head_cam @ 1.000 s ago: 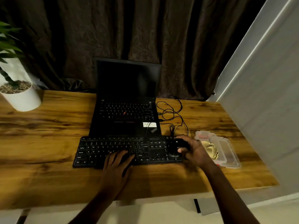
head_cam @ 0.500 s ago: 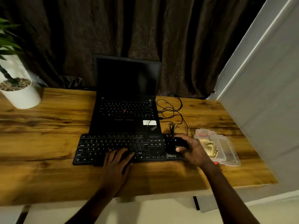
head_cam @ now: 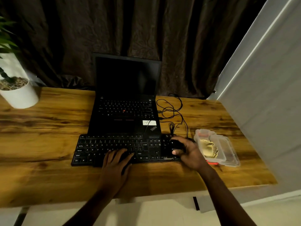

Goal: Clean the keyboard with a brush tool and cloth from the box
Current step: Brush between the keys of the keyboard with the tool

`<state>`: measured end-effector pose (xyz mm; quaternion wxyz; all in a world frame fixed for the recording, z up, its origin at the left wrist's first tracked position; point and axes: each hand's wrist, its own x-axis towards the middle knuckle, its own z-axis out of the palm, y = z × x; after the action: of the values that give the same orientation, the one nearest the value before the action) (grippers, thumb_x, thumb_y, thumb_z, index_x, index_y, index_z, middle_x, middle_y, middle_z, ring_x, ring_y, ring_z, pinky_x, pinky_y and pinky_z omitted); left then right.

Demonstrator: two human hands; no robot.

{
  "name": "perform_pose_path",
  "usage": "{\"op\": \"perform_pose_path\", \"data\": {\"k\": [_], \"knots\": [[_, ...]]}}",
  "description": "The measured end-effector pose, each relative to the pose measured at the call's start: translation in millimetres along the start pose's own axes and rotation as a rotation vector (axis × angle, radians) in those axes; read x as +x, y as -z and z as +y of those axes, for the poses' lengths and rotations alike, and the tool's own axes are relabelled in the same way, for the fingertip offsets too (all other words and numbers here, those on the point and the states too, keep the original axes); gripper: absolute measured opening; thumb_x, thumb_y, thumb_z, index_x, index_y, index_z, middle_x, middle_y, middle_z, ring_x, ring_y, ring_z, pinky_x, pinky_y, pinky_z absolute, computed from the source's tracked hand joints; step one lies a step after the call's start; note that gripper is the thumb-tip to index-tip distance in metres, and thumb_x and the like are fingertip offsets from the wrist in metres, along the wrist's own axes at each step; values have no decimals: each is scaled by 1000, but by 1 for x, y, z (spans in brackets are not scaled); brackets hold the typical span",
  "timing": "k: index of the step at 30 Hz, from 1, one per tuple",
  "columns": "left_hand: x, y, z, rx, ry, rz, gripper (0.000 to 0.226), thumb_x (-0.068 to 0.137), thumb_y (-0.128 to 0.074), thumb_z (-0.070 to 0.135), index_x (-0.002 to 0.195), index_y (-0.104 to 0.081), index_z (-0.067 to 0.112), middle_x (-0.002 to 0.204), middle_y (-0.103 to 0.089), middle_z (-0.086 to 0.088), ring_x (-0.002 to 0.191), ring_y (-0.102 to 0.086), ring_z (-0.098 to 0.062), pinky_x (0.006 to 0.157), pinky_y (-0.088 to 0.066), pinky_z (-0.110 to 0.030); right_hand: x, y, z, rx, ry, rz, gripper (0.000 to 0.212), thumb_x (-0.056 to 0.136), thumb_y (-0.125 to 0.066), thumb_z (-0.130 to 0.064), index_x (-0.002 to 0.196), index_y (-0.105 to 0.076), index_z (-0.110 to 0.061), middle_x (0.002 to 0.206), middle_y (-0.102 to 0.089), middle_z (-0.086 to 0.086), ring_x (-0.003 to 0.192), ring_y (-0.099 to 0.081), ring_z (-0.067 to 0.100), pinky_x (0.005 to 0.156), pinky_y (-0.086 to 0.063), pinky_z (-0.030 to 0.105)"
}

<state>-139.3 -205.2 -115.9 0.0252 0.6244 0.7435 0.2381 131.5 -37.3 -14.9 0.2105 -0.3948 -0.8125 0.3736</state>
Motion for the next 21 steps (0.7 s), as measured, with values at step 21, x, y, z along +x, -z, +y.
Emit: {"op": "perform_pose_path", "data": {"k": [21], "knots": [[1,-2,-2,32,25,-33,60,103,-14,56,130,-62,31,136,-54,-3,127,-44,-28,109,-34,-52,7,22,-1,-77,27,115,69,85,-68,4,108,-55,-60,105,-67,-13,99,-63,-2,73,-55,16]]}}
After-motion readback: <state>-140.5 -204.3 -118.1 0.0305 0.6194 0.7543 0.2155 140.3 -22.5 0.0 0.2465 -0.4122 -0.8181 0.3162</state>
